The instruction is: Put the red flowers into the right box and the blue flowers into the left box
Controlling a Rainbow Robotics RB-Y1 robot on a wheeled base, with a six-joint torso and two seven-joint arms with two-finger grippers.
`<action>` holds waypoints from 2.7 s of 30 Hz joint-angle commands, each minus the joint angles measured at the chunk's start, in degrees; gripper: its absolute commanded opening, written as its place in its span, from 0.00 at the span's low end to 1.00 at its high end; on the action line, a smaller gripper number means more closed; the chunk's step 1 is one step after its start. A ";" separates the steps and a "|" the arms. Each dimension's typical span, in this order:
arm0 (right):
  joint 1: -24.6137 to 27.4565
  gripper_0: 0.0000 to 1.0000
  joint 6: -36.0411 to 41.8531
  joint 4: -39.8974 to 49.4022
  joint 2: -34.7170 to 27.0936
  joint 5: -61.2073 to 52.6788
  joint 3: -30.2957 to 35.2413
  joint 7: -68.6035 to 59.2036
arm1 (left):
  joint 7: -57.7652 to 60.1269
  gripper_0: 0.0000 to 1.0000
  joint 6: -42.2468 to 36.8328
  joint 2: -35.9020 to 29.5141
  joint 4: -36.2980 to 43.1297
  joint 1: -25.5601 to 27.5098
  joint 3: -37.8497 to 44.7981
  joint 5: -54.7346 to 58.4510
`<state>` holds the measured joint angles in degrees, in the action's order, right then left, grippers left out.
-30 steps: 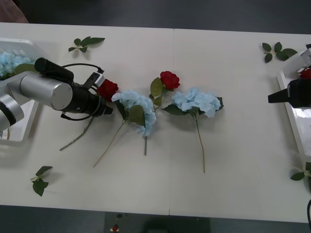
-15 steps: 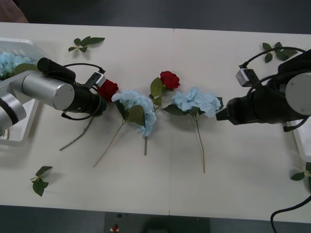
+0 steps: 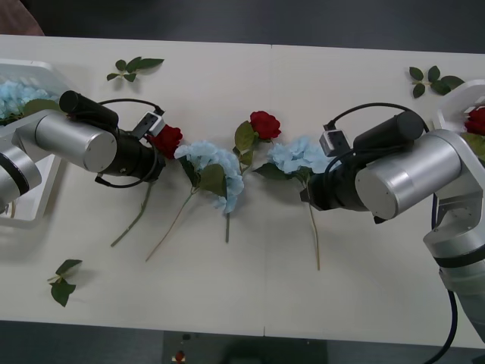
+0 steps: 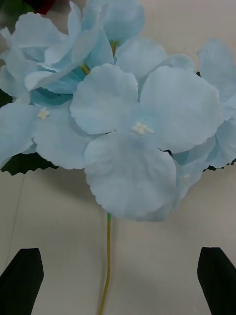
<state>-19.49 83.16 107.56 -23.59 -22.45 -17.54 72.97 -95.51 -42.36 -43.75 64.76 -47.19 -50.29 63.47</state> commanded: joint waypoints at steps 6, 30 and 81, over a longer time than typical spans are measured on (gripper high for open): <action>0.33 0.92 -5.90 -6.74 2.58 3.99 -1.44 -1.43 | -1.61 0.00 0.62 -8.19 11.70 -3.52 1.42 6.41; 0.33 0.91 -2.47 2.22 -2.78 -1.10 0.23 4.19 | 27.57 0.00 14.15 -6.61 39.56 -7.57 19.09 23.28; -7.40 0.91 19.24 -8.50 -6.20 -79.41 47.86 47.88 | 32.76 0.00 14.15 21.87 30.25 -13.63 21.11 1.57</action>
<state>-23.39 103.27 99.67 -27.81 -101.15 30.65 122.42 -65.19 -28.76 -22.08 94.15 -58.39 -29.82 65.34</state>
